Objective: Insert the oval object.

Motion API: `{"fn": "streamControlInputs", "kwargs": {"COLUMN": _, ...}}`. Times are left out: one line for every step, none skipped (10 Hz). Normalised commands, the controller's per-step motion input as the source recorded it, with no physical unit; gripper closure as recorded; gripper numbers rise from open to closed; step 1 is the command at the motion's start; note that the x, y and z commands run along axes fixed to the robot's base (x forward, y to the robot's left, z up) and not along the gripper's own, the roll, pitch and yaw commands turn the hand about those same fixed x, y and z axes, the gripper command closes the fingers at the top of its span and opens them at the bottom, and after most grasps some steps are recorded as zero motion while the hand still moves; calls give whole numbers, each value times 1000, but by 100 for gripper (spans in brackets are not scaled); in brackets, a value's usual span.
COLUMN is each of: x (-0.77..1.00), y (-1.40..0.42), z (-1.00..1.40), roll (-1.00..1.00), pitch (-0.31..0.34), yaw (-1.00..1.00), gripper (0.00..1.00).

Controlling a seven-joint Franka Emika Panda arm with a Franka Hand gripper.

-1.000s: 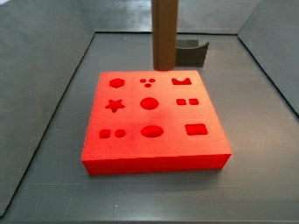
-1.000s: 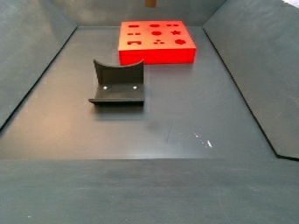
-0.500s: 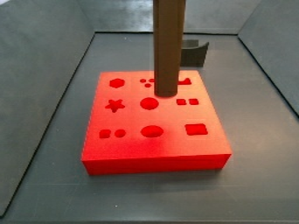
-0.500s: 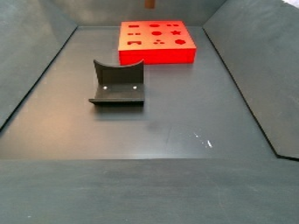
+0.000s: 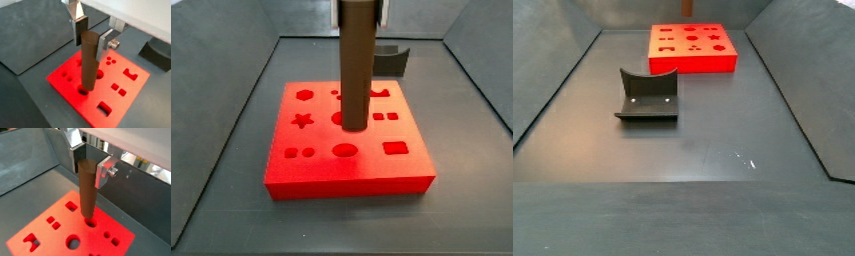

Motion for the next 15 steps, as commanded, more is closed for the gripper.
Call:
{"fn": "streamControlInputs", "kwargs": {"x": 0, "y": 0, "z": 0, "roll": 0, "pitch": -6, "yaw": 0, "gripper": 100}}
{"fn": "streamControlInputs", "kwargs": {"x": 0, "y": -26, "z": -60, "roll": 0, "pitch": 0, "yaw": 0, "gripper": 100}}
{"fn": "streamControlInputs", "kwargs": {"x": 23, "y": -211, "z": -106, "roll": 61, "pitch": 0, "yaw": -14, "gripper": 100}}
{"fn": "streamControlInputs", "kwargs": {"x": 60, "y": -277, "z": -74, "roll": 109, "pitch": 0, "yaw": -29, "gripper": 100}}
{"fn": "streamControlInputs", "kwargs": {"x": 0, "y": -217, "z": -11, "roll": 140, "pitch": 0, "yaw": 0, "gripper": 100}}
{"fn": "streamControlInputs", "kwargs": {"x": 0, "y": -111, "z": 0, "roll": 153, "pitch": 0, "yaw": 0, "gripper": 100}}
{"fn": "streamControlInputs", "kwargs": {"x": 0, "y": -97, "z": 0, "roll": 229, "pitch": 0, "yaw": 6, "gripper": 100}}
{"fn": "streamControlInputs", "kwargs": {"x": 0, "y": -74, "z": 40, "roll": 363, "pitch": 3, "yaw": 57, "gripper": 100}}
{"fn": "streamControlInputs", "kwargs": {"x": 0, "y": -54, "z": 0, "roll": 281, "pitch": 6, "yaw": 14, "gripper": 100}}
{"fn": "streamControlInputs", "kwargs": {"x": 0, "y": -40, "z": 0, "roll": 291, "pitch": 11, "yaw": 23, "gripper": 100}}
{"fn": "streamControlInputs", "kwargs": {"x": 0, "y": 0, "z": 0, "roll": 96, "pitch": 0, "yaw": 0, "gripper": 100}}
{"fn": "streamControlInputs", "kwargs": {"x": 0, "y": -20, "z": 0, "roll": 0, "pitch": 0, "yaw": 0, "gripper": 100}}
{"fn": "streamControlInputs", "kwargs": {"x": 0, "y": 0, "z": -74, "roll": 269, "pitch": 0, "yaw": 26, "gripper": 100}}
{"fn": "streamControlInputs", "kwargs": {"x": 3, "y": 0, "z": -43, "roll": 301, "pitch": 19, "yaw": 43, "gripper": 100}}
{"fn": "streamControlInputs", "kwargs": {"x": 0, "y": 0, "z": -31, "roll": 6, "pitch": 0, "yaw": 0, "gripper": 100}}
